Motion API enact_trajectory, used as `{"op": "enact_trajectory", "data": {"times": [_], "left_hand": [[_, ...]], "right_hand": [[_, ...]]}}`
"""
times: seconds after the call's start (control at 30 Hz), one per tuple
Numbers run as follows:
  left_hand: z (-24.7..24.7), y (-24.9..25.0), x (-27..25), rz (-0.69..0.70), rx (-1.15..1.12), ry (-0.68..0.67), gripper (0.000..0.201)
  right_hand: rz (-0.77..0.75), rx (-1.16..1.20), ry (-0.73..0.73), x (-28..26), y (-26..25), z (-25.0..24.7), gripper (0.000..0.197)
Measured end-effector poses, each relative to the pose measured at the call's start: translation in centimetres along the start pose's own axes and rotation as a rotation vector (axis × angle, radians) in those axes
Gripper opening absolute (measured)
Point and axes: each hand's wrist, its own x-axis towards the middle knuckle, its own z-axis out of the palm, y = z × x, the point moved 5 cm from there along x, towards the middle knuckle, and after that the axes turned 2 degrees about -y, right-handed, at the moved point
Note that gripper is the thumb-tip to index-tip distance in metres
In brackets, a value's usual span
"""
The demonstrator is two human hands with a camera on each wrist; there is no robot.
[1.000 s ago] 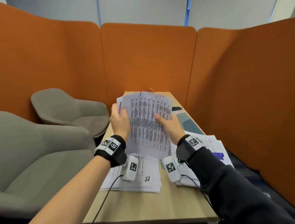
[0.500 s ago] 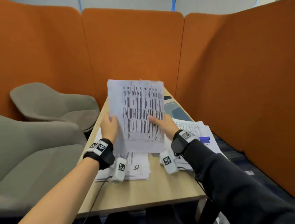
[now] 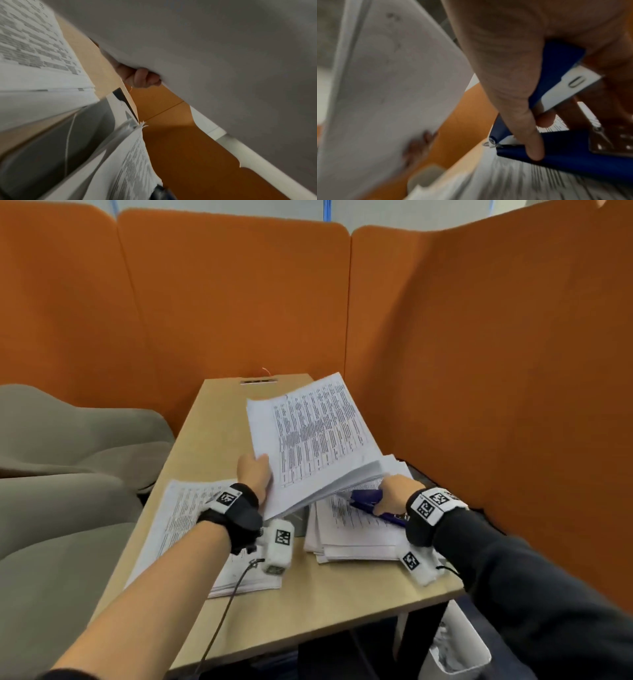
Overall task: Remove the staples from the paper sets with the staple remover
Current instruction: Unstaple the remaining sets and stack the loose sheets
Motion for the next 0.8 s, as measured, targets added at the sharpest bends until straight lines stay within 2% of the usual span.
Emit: {"op": "enact_trajectory", "data": {"times": [0.1, 0.17, 0.27, 0.33, 0.47, 0.53, 0.63, 0.7, 0.8], "left_hand": [[2.9, -0.5, -0.7, -0.010, 0.005, -0.081, 0.031], [4.6, -0.8, -0.9, -0.019, 0.058, -0.128, 0.032], [6.9, -1.0, -1.6, -0.036, 0.167, -0.198, 0.030], [8.0, -0.6, -2.6, 0.007, 0.183, -0.217, 0.029], [8.9, 2.8, -4.9, 0.273, 0.305, -0.206, 0.017], [9.1, 4.8, -6.3, 0.396, 0.346, -0.223, 0.025], [9.8, 7.0, -8.0, 0.534, 0.360, -0.259, 0.020], [10.5, 7.9, -8.9, 0.625, 0.384, -0.281, 0.017], [11.1, 8.7, -10.0, 0.714, 0.426, -0.304, 0.016]], "right_hand": [[0.041, 0.262, -0.042, -0.8, 2.3, -1.2, 0.027], [0.065, 0.475, 0.015, -0.8, 4.8, -2.3, 0.025], [0.082, 0.801, 0.225, -0.8, 8.7, -4.1, 0.035], [0.131, 1.029, 0.371, -1.3, 10.4, -5.2, 0.035], [0.045, 1.373, 0.893, -3.4, 11.3, -9.5, 0.018], [-0.056, 1.430, 1.096, -4.6, 10.2, -12.4, 0.020], [-0.124, 1.406, 1.275, -5.4, 7.9, -16.4, 0.023], [-0.159, 1.352, 1.316, -5.5, 6.1, -18.4, 0.023], [-0.209, 1.207, 1.230, -4.4, 3.7, -19.7, 0.025]]}}
